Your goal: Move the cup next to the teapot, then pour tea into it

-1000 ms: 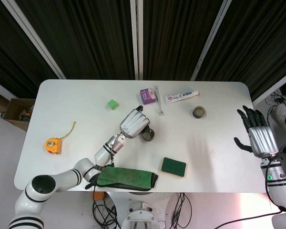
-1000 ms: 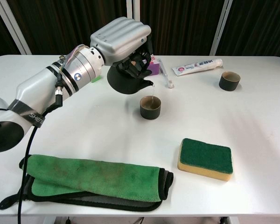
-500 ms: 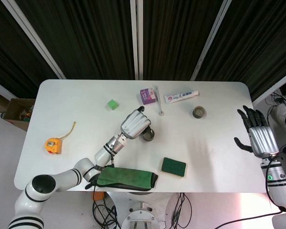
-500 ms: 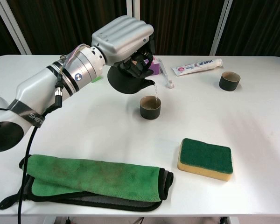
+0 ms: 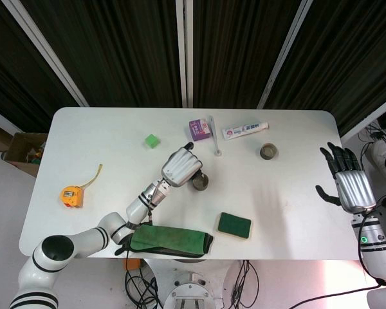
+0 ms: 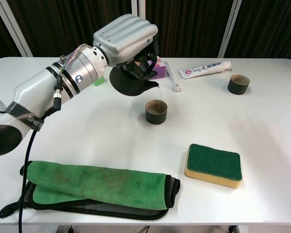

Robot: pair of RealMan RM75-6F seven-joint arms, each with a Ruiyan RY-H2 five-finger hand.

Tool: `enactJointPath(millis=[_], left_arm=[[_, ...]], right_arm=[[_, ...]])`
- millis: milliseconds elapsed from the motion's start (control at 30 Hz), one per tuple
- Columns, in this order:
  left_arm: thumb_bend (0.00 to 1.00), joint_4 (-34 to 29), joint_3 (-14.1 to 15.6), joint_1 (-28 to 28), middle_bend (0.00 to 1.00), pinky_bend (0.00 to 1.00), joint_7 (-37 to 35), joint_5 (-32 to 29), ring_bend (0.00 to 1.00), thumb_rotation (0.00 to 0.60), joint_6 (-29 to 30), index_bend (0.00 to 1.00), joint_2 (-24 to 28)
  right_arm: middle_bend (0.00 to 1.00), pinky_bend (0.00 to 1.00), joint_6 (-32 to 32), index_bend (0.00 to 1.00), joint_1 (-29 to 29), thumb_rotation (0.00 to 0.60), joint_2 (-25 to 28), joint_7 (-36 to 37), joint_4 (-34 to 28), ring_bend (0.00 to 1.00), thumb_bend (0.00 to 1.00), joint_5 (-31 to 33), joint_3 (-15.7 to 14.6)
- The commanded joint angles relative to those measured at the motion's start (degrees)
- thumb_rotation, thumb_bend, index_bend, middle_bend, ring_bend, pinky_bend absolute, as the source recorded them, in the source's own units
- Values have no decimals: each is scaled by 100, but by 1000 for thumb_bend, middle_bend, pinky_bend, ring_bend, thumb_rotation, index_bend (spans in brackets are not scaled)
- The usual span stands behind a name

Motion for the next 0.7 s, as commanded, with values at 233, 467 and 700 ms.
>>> enactJointPath(millis=[233,467,700], left_arm=[[286,-12,14,8,1000,417,17,9,985,600,5,1000,13],[286,-48,28,12,1000,417,34,34,985,600,29,1000,30],[286,-59,35,15,1000,417,58,55,985,600,58,1000,34]], right_arm=[[0,0,-5,0,0,600,-4,-20,-8,0,248,9,-1],[0,0,-15,0,6,600,0,-21,-16,0,249,4,-3],[0,0,-6,0,-5,600,4,-26,-23,0,249,5,-9]])
